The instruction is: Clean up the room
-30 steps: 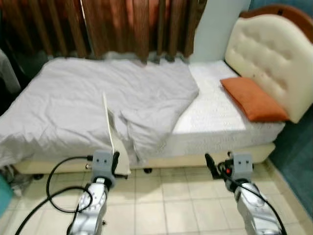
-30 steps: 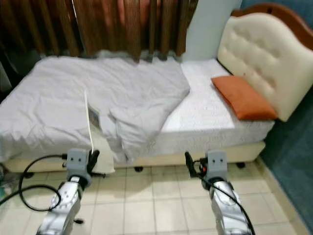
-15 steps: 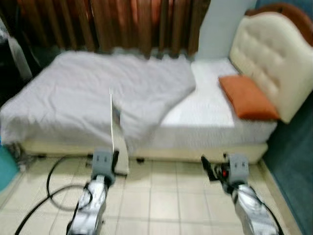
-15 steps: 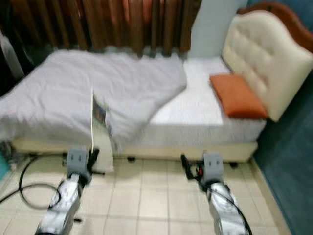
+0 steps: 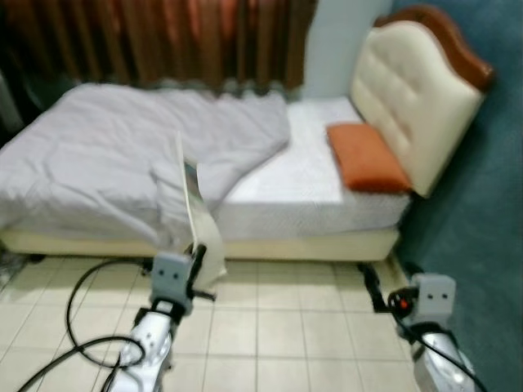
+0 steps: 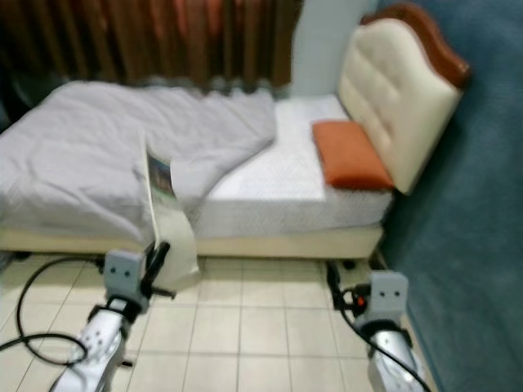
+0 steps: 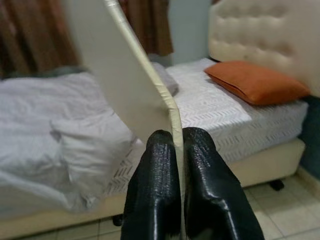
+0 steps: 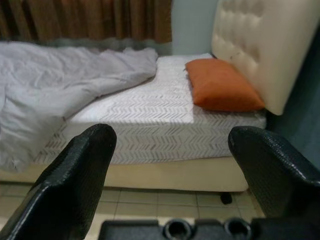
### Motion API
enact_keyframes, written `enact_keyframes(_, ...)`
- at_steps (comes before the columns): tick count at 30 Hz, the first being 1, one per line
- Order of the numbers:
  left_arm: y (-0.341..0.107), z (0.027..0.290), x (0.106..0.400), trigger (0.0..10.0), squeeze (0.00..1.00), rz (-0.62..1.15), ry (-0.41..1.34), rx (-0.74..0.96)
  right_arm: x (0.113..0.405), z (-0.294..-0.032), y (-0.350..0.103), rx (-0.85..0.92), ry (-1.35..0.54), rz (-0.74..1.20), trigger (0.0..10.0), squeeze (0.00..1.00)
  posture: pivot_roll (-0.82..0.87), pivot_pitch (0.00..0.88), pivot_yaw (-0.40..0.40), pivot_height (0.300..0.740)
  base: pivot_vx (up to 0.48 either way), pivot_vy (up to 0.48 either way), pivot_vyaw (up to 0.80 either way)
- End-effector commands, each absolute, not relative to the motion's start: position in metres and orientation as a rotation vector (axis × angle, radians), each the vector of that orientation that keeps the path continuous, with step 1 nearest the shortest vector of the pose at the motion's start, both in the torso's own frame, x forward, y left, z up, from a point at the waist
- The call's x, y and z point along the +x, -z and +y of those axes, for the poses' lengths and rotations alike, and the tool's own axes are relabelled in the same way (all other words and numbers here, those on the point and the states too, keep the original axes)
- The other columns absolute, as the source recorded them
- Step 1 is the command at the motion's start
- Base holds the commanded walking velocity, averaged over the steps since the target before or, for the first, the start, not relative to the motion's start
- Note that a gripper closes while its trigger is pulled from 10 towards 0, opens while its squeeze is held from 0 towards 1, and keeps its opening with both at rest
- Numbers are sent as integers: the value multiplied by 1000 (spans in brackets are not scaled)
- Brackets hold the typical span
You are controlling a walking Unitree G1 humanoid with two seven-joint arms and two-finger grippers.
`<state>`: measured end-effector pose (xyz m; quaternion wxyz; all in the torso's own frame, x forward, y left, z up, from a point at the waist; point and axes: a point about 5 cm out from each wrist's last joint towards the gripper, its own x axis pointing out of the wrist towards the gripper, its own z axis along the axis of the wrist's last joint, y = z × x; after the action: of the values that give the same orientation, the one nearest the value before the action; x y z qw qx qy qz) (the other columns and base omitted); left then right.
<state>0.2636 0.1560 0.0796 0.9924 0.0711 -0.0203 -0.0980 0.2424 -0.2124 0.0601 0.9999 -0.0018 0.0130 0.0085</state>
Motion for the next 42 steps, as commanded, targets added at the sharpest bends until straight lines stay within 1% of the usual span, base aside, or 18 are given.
enact_keyframes(1,-89,153,277,10000,0,-70,186,200,252,-213,-68,-22,-21,1,10000,0,-43,0,6,740,0,0,0)
enact_keyframes(2,-87,153,280,10000,0,-56,176,243,254,-212,-68,-21,-26,5,10000,0,-43,0,6,740,0,0,0)
enact_keyframes(4,-91,150,284,10000,0,-66,203,183,258,-209,-68,-24,-46,13,10000,0,-43,0,6,740,0,0,0)
enact_keyframes(5,-90,150,287,10000,0,-41,197,175,261,-207,-68,-26,-54,15,10000,0,-43,0,6,740,0,0,0)
enact_keyframes(6,-92,149,290,10000,0,-39,189,117,264,-205,-69,-28,-61,16,10000,0,-50,0,13,740,0,0,0)
enact_keyframes(7,-92,149,290,10000,0,-39,189,117,264,-205,-69,-28,-61,16,10000,0,-50,0,13,740,0,0,0)
enact_keyframes(10,-92,148,296,10000,0,-28,181,85,269,-202,-70,-27,-72,14,10000,0,-53,0,15,740,472,0,0)
enact_keyframes(12,-91,147,298,10000,0,-31,189,98,270,-199,-68,-25,-83,24,10000,0,-56,0,19,740,480,0,0)
enact_keyframes(16,-87,147,296,10000,0,-15,194,88,267,-196,-63,-27,-98,45,10000,0,-59,0,25,740,480,0,0)
enact_keyframes(39,-76,154,295,10000,0,20,169,68,262,-198,-58,-26,-114,75,10000,0,-61,0,13,740,480,0,0)
enact_keyframes(42,-75,154,292,10000,0,8,186,57,257,-198,-56,-22,-116,81,10000,0,-61,0,10,740,480,0,0)
